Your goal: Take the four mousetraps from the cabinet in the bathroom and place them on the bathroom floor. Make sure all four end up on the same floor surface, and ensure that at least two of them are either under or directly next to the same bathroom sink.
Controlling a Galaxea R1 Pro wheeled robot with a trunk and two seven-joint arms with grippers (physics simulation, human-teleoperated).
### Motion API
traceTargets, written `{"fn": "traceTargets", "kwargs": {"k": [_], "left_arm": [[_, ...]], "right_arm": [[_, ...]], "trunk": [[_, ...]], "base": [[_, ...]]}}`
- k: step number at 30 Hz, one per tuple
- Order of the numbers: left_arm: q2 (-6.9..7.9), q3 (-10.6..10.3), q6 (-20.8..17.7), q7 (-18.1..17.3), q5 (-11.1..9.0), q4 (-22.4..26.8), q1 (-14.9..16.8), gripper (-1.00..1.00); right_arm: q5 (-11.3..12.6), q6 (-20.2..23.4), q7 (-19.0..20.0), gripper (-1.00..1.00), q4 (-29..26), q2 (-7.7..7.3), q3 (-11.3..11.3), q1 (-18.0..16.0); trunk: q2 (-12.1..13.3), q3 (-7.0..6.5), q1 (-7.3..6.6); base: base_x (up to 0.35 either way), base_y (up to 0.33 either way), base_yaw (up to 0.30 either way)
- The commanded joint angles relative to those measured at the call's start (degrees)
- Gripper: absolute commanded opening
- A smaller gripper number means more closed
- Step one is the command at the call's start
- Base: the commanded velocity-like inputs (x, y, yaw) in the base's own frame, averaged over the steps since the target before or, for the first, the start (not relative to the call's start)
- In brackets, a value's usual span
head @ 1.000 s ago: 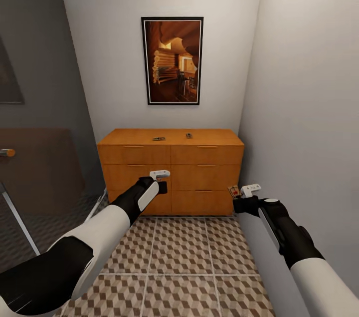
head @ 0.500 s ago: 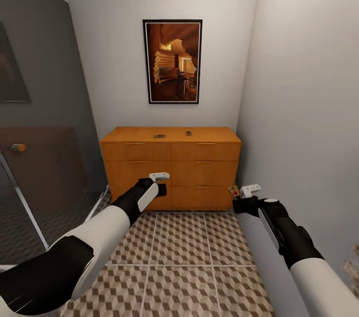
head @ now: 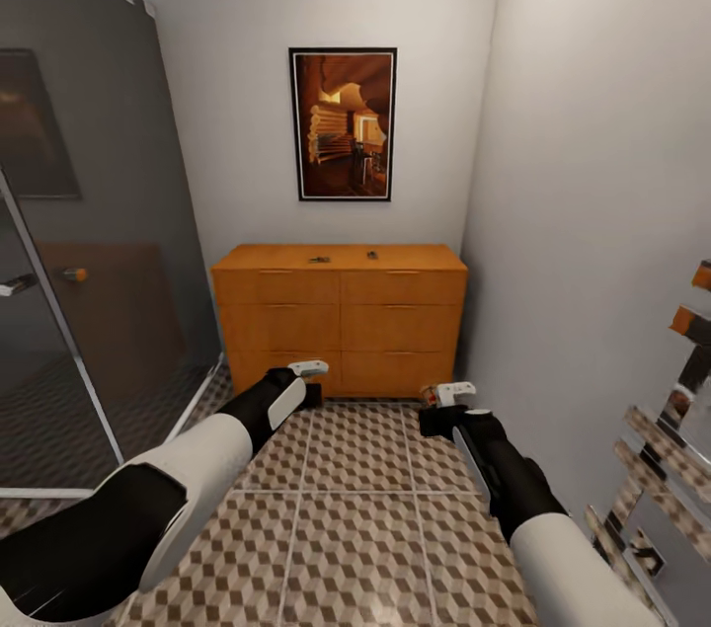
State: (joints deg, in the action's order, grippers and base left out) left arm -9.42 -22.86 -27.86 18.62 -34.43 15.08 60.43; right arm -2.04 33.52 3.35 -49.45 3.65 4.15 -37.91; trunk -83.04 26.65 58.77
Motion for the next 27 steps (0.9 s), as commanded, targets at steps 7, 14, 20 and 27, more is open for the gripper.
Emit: {"fn": "traceTargets", "kwargs": {"k": [7,14,20,27], "left_arm": [[0.31,-0.43,1.48,-2.27,-0.15,-3.78,0.00,-1.00],[0.29,-0.43,2.81,-2.68,-0.11,-7.09,0.01,-1.00],[0.28,-0.43,2.90,-2.71,-0.05,-7.71,0.00,-1.00],[0.27,-0.43,2.98,-2.65,-0.02,-7.77,0.04,-1.00]], "right_arm": [[-0.19,-1.20,-1.26,-1.00,1.31,1.30,0.00,-0.01],[-0.13,-1.48,-1.48,-1.00,2.37,1.46,0.04,-0.01],[-0.37,-1.71,-1.58,-1.00,4.29,1.60,0.15,-0.03],[-0.34,-1.88,-1.37,-1.00,4.53,1.62,0.16,-0.02]], "trunk": [[-0.04,0.06,-0.04],[-0.04,0.06,-0.04],[-0.04,0.06,-0.04],[-0.04,0.06,-0.04]], "base": [[-0.344,0.000,0.000],[-0.320,0.000,0.000],[-0.072,0.000,0.000],[-0.006,0.004,0.000]]}}
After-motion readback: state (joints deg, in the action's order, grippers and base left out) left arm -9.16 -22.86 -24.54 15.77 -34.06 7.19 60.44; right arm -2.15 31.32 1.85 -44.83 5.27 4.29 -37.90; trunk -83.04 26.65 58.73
